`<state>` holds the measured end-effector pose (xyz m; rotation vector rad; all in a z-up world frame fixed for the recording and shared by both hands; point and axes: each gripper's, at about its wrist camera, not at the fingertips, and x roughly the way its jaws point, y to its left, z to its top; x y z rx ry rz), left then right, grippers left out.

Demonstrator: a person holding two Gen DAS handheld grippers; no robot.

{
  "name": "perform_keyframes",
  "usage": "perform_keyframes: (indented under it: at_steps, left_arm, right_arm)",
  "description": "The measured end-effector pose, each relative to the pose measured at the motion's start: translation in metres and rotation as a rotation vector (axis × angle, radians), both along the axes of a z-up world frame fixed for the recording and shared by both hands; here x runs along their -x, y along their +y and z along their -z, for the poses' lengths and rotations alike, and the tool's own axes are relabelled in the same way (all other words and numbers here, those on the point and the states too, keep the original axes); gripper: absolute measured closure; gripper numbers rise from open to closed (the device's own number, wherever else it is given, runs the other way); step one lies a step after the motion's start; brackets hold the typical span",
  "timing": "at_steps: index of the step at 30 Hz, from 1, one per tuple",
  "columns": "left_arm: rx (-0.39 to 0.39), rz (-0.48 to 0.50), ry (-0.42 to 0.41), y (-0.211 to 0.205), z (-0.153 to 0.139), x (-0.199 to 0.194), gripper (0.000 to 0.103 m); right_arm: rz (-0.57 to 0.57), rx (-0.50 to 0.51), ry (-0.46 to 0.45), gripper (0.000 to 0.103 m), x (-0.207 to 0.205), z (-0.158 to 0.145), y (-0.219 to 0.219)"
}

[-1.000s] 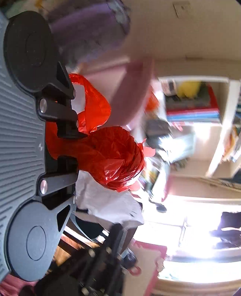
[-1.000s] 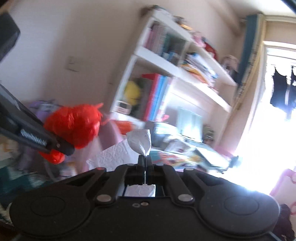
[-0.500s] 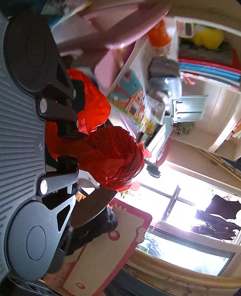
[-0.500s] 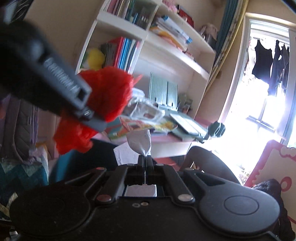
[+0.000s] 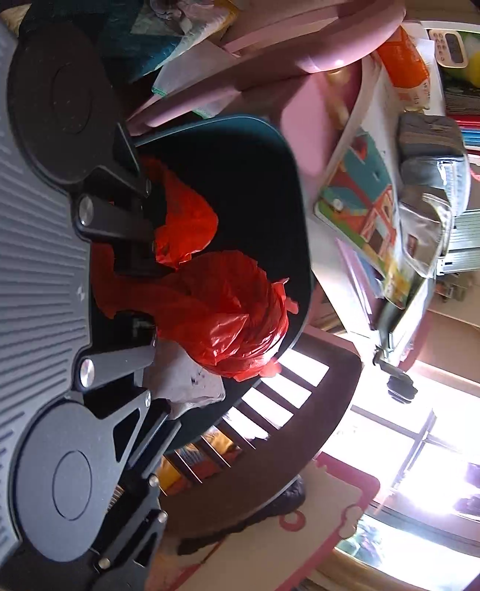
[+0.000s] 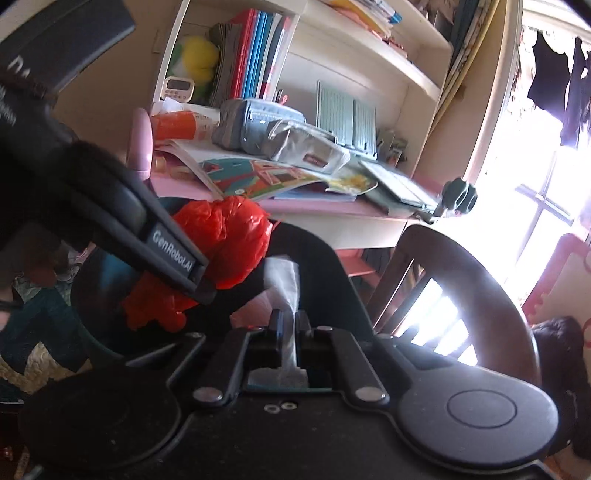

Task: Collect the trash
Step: 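Open both grippers over the wastebasket to drop the bag and tissue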

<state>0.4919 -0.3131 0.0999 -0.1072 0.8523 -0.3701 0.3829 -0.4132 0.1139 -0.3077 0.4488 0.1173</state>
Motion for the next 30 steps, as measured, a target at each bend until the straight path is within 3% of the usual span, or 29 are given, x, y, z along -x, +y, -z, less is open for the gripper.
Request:
perform_keyframes:
  at_steps: [4, 6, 9, 11, 13, 14, 30]
  left_arm:
    - [-0.035, -0.001, 0.015, -0.001, -0.001, 0.001, 0.085]
    - [-0.053, 0.0, 0.011, -0.002, 0.0, 0.002, 0.084]
    - [-0.073, 0.012, -0.008, -0.004, -0.001, 0.008, 0.078]
    - [-0.063, 0.018, -0.017, -0.005, -0.004, 0.011, 0.068]
    - [-0.066, 0.009, -0.039, -0.004, -0.008, 0.018, 0.045]
    - [-0.07, 0.011, -0.058, -0.004, -0.011, 0.023, 0.04]
    - [-0.088, 0.013, -0.15, 0.03, -0.048, 0.1, 0.04]
  right_arm:
    - [-0.004, -0.026, 0.018, 0.085, -0.002, -0.001, -0.002]
    - [-0.002, -0.032, 0.02, 0.075, 0.001, -0.001, -0.001]
    - [-0.006, -0.032, 0.013, 0.07, 0.005, -0.003, 0.0]
    - [-0.008, -0.031, 0.007, 0.067, 0.009, -0.005, 0.0]
    - [-0.011, -0.034, 0.0, 0.065, 0.014, -0.008, 0.0]
    - [-0.014, -0.037, -0.003, 0.065, 0.017, -0.01, -0.001]
    - [-0.077, -0.091, -0.009, 0.052, 0.073, -0.039, 0.021]
